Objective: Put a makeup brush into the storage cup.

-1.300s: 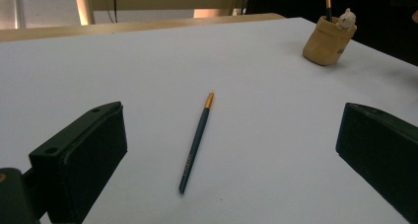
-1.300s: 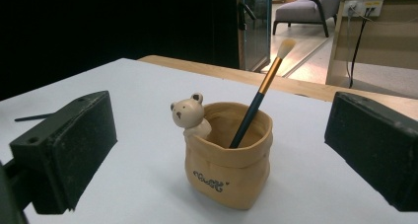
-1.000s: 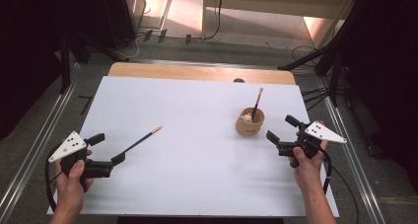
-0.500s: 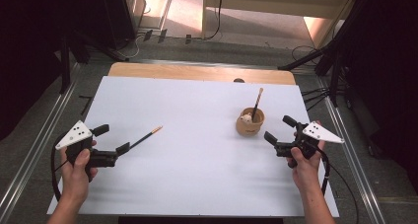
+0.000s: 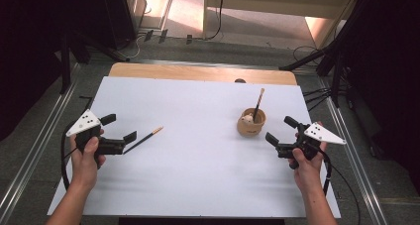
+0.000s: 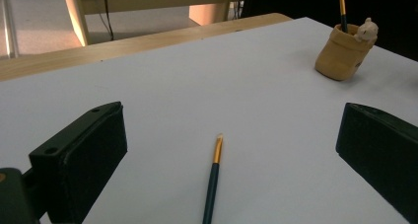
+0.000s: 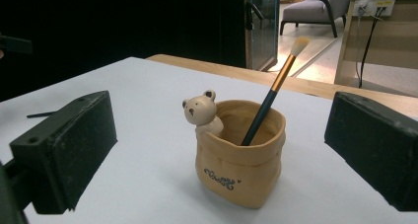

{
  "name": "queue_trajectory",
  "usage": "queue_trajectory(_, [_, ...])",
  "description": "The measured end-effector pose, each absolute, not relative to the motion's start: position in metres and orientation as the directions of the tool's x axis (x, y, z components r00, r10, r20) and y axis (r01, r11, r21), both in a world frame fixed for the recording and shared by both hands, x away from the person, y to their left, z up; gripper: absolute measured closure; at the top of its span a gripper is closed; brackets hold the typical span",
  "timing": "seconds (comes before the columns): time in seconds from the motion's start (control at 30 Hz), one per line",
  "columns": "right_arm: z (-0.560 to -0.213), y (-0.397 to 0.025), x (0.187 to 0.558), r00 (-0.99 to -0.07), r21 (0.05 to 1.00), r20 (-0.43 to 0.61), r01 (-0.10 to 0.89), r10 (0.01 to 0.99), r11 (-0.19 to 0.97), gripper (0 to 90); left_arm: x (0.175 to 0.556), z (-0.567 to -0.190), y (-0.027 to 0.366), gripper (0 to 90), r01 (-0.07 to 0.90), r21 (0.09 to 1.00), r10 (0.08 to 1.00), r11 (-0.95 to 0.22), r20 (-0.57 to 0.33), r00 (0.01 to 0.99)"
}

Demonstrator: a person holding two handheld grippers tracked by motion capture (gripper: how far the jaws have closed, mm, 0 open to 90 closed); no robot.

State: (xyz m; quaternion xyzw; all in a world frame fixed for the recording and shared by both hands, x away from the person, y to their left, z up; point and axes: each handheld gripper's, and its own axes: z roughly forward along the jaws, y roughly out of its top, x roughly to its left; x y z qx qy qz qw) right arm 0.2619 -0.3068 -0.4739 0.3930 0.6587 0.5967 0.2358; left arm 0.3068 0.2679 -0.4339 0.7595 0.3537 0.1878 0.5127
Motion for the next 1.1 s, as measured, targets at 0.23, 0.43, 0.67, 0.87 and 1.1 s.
queue_trajectory(0.23, [-0.473, -0.307, 0.261, -0.581, 0.971, 0.164, 0.237, 0.797, -0.026, 0.0, 0.326, -0.431, 0.258, 0.0, 0.353, 0.896, 0.715, -0.268, -0.061, 0.697])
queue_trajectory(0.43, [-0.474, -0.306, 0.262, -0.585, 0.970, 0.164, 0.241, 0.794, -0.023, 0.0, 0.339, -0.434, 0.250, 0.0, 0.388, 0.867, 0.701, -0.312, -0.066, 0.710])
queue_trajectory(0.67, [-0.473, -0.307, 0.262, -0.588, 0.971, 0.163, 0.238, 0.792, -0.023, 0.0, 0.351, -0.445, 0.236, 0.0, 0.456, 0.794, 0.691, -0.401, -0.065, 0.720])
queue_trajectory(0.87, [-0.473, -0.305, 0.262, -0.593, 0.970, 0.161, 0.242, 0.789, -0.015, 0.0, 0.361, -0.446, 0.221, 0.0, 0.493, 0.703, 0.671, -0.512, -0.031, 0.741])
queue_trajectory(1.1, [-0.474, -0.305, 0.262, -0.595, 0.970, 0.161, 0.242, 0.788, -0.016, 0.0, 0.367, -0.449, 0.205, 0.0, 0.526, 0.581, 0.658, -0.621, 0.021, 0.753])
